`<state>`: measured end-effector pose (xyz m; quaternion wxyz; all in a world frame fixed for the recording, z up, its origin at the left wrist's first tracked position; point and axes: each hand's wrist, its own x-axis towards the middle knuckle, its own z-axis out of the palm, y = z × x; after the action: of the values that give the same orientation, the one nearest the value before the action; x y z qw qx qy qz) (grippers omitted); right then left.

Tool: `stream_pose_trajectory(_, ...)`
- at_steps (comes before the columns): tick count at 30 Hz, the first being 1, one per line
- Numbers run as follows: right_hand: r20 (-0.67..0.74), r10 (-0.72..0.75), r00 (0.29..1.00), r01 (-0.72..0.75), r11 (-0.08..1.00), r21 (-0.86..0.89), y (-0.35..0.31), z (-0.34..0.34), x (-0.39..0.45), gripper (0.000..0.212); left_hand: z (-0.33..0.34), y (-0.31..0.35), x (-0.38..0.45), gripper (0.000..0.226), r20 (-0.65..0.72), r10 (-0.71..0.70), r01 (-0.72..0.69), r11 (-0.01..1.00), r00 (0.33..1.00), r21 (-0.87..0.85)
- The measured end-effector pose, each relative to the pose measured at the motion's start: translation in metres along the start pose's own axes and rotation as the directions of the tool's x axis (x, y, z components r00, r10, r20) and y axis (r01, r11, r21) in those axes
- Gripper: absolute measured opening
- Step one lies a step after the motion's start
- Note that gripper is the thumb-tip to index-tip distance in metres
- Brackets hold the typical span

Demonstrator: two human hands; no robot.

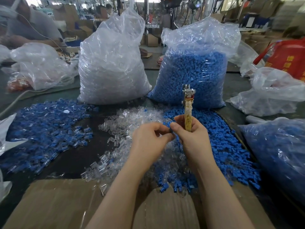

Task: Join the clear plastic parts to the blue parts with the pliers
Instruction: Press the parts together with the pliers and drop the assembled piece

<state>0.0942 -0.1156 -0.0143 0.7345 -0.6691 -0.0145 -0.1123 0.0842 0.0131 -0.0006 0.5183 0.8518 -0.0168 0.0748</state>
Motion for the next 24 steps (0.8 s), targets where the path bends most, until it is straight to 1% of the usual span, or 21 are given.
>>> stream_pose_trajectory(3,0.002,-0.028,1.0,0.028,0.998,-0.064,-0.002,-0.004,0.001,0.015,-0.006,-0.002,0.002,0.011,-0.035,-0.004,0.002,0.999,0.999,-0.045)
stream_pose_trajectory(5,0.007,-0.037,0.999,0.038,0.995,-0.091,-0.002,-0.004,0.0,0.016,-0.01,-0.002,0.002,0.012,-0.03,0.001,-0.003,0.998,1.0,-0.064)
stream_pose_trajectory(8,0.001,-0.049,0.999,0.049,0.992,-0.119,-0.002,-0.001,0.0,0.017,-0.018,-0.005,0.004,0.007,-0.026,-0.007,0.008,0.999,1.0,0.036)
stream_pose_trajectory(10,-0.021,-0.06,0.998,0.056,0.989,-0.138,-0.001,-0.001,0.0,0.017,-0.034,-0.013,0.007,0.007,-0.091,-0.036,0.049,0.988,0.995,0.149)
stream_pose_trajectory(11,-0.034,-0.064,0.997,0.058,0.987,-0.147,-0.001,-0.001,0.001,0.017,-0.045,-0.021,0.008,0.008,-0.141,-0.067,0.098,0.968,0.988,0.23)
stream_pose_trajectory(12,-0.047,-0.066,0.997,0.058,0.987,-0.153,0.0,-0.002,0.001,0.017,-0.056,-0.03,0.01,0.013,-0.187,-0.107,0.166,0.929,0.976,0.332)
stream_pose_trajectory(14,-0.068,-0.064,0.996,0.053,0.987,-0.152,0.0,-0.002,0.001,0.017,-0.075,-0.05,0.012,0.026,-0.226,-0.21,0.303,0.781,0.951,0.546)
stream_pose_trajectory(15,-0.073,-0.062,0.995,0.051,0.987,-0.152,0.001,-0.002,0.002,0.017,-0.081,-0.058,0.012,0.031,-0.224,-0.264,0.346,0.715,0.938,0.608)
stream_pose_trajectory(16,-0.074,-0.061,0.995,0.049,0.987,-0.154,0.001,-0.002,0.002,0.017,-0.084,-0.063,0.012,0.033,-0.212,-0.308,0.37,0.681,0.928,0.632)
stream_pose_trajectory(17,-0.073,-0.061,0.995,0.049,0.986,-0.159,0.001,-0.002,0.001,0.017,-0.084,-0.068,0.011,0.034,-0.198,-0.333,0.379,0.673,0.922,0.635)
stream_pose_trajectory(19,-0.067,-0.062,0.996,0.05,0.985,-0.166,0.001,-0.003,0.001,0.018,-0.084,-0.073,0.01,0.032,-0.197,-0.331,0.379,0.686,0.923,0.621)
stream_pose_trajectory(21,-0.066,-0.06,0.996,0.048,0.985,-0.168,0.0,-0.003,0.001,0.018,-0.083,-0.074,0.009,0.022,-0.234,-0.305,0.384,0.723,0.923,0.573)
stream_pose_trajectory(23,-0.066,-0.061,0.996,0.048,0.984,-0.172,0.0,-0.003,0.001,0.019,-0.083,-0.071,0.007,0.009,-0.252,-0.3,0.391,0.739,0.92,0.548)
stream_pose_trajectory(24,-0.067,-0.06,0.996,0.047,0.984,-0.173,0.001,-0.003,0.001,0.019,-0.082,-0.07,0.007,0.009,-0.252,-0.302,0.393,0.737,0.919,0.55)
